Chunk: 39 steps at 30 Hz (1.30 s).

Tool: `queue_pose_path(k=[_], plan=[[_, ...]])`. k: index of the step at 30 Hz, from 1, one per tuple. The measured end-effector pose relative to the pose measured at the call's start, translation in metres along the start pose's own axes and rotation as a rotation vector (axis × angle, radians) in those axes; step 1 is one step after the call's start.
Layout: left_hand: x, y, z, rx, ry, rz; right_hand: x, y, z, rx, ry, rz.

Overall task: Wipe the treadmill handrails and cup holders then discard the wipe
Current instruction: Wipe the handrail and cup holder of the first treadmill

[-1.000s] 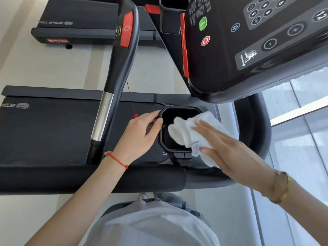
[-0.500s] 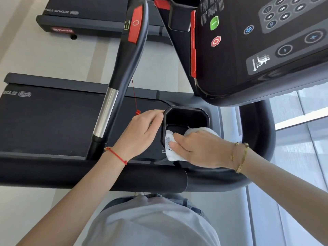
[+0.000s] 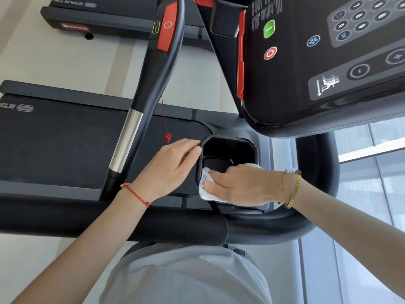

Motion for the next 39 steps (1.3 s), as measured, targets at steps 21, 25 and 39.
queue_pose_path(k=[21, 25, 39], plan=[[-0.007, -0.003, 0.000, 0.017, -0.046, 0.040, -0.051, 0.046, -0.010, -0.358, 0.314, -0.226], [-0.008, -0.003, 0.001, 0.020, -0.044, 0.044, -0.051, 0.038, 0.000, -0.306, 0.339, -0.232], [-0.007, 0.002, 0.002, 0.025, -0.030, 0.019, -0.078, 0.006, -0.011, 0.248, 0.916, -0.152]])
Point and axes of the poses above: each hand's wrist, its own x-axis towards the middle knuckle, its own z-axis out of the palm, y = z × x, the point moved 1 cm from there along x, towards the middle knuckle, and after that the axes turned 10 degrees about x, right-handed, at the moved point
